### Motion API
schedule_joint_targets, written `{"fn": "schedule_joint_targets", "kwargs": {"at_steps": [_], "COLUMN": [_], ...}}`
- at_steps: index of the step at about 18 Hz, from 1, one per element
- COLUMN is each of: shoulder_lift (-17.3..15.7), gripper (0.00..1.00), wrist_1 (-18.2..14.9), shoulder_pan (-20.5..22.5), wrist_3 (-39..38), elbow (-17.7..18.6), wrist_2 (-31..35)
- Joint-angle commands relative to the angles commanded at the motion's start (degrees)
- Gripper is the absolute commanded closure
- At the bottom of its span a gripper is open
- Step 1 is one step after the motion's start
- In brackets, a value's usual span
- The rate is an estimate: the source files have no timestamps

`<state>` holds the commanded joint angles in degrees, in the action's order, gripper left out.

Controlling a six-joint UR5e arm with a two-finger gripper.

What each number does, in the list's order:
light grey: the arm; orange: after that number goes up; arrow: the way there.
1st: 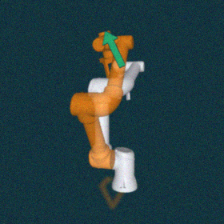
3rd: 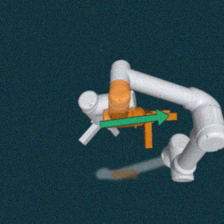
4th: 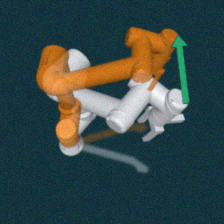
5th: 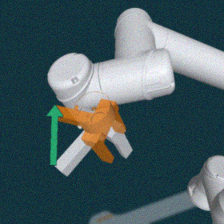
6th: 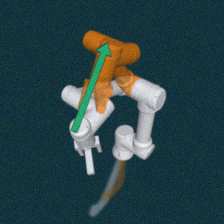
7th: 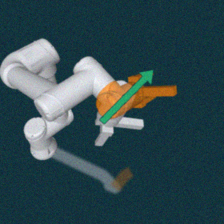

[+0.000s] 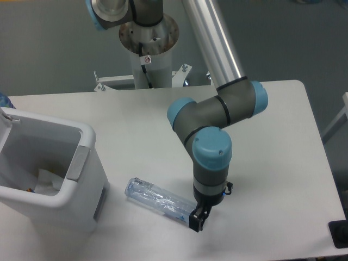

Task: Place the trash in the trash can
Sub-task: 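Lower the gripper and close it on the bottle cap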

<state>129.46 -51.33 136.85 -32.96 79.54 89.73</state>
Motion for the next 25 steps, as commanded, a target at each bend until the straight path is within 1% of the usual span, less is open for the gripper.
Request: {"fn": "schedule_joint_targets", "kwargs": {"at_steps": [6,10,11,15,18,22,25], "shoulder_lift": [0.7,1.7,1.8,2.1,2.1,2.2,2.2], "gripper": [0.06,0.08,0.10,0.40,0.52,0.53,0.58], "wrist_1": [0.0,0.0,0.0,0.0,0.0,0.0,0.0], "shoulder_pan": [-1.0,-1.6,-1.8,-1.8,-1.8,-1.8,-1.8], "wrist_3": [-0.1,-0.1,-0.1,-0.7,-1.0,-1.0,-1.0], "elbow": [0.1,0.1,0.0,-0.1,-0.3,-0.3,-0.4], "wrist_2": [0.4,2.1,2.2,2.2,2.1,2.2,2.2]}}
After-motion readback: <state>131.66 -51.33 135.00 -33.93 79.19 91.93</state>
